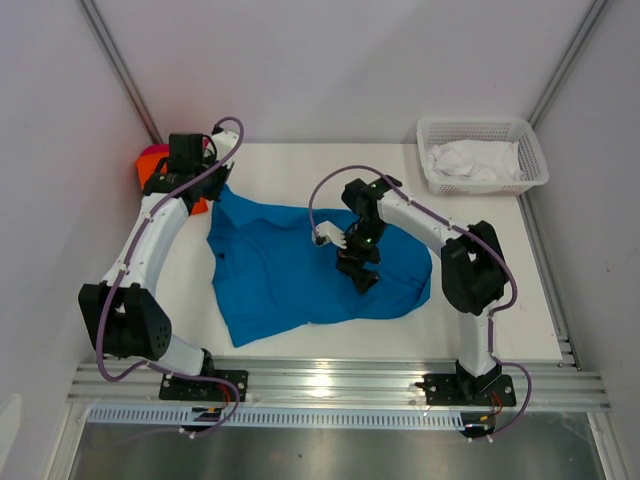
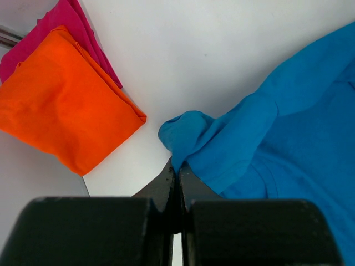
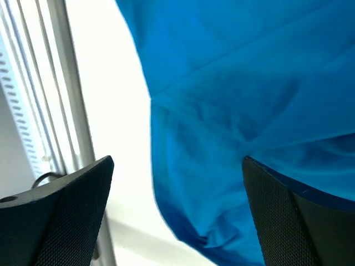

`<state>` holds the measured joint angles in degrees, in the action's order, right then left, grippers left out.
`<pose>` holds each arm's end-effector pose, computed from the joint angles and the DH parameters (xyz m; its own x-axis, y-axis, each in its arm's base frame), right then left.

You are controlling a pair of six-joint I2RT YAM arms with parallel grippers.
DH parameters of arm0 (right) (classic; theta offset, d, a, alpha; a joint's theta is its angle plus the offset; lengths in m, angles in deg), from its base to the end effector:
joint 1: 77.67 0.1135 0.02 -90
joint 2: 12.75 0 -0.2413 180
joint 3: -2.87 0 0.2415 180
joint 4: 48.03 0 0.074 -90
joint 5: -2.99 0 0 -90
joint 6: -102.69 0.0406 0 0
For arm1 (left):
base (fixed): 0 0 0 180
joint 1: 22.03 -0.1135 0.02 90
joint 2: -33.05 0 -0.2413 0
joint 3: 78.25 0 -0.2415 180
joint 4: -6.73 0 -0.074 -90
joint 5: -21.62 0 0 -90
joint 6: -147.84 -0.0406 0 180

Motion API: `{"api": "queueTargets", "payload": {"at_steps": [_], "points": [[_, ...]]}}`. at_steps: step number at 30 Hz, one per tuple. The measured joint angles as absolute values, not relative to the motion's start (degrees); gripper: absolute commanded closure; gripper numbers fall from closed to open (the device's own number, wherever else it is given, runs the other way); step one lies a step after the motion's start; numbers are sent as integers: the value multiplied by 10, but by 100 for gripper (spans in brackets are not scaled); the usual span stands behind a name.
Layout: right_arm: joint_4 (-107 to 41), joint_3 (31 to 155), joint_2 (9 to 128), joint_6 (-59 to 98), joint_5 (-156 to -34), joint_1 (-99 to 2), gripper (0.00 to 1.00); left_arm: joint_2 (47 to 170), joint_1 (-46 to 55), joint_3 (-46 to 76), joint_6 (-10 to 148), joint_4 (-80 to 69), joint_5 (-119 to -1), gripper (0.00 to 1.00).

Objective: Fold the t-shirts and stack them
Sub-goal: Flatten the tshirt out

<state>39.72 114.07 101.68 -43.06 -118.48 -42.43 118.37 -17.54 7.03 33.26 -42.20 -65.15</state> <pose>0.2810 0.2245 0.2110 -0.0588 -0.9048 -0.4218 -0.9479 -0.0819 0.3079 0.3257 -0.0279 0.3205 -0.5265 0.4579 -0.7163 0.3744 0.8813 0.2882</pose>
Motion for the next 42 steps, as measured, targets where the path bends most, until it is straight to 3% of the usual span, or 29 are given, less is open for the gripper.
{"api": "queueTargets", "payload": {"at_steps": [6,21,26,29,30,34,37,42], "points": [[374,1108,1017,-392,-1140,-431,1,1184,-175,70,332,-422,-652,100],[88,1104,1020,-273,-959,-421,3,1184,-175,70,333,-422,-652,100],[70,1163,1057,-259,-966,-411,18,1184,-175,71,332,-422,-652,100],[73,1190,1078,-254,-976,-408,33,1184,-175,76,332,-420,-652,100],[76,1194,1083,-253,-979,-407,42,1184,-175,77,332,-420,-652,100],[89,1200,1097,-254,-985,-398,59,1184,-175,82,332,-420,-652,100],[98,1200,1099,-254,-985,-395,61,1184,-175,82,332,-420,-652,100],[92,1174,1099,-255,-973,-391,55,1184,-175,83,332,-419,-652,100]]}}
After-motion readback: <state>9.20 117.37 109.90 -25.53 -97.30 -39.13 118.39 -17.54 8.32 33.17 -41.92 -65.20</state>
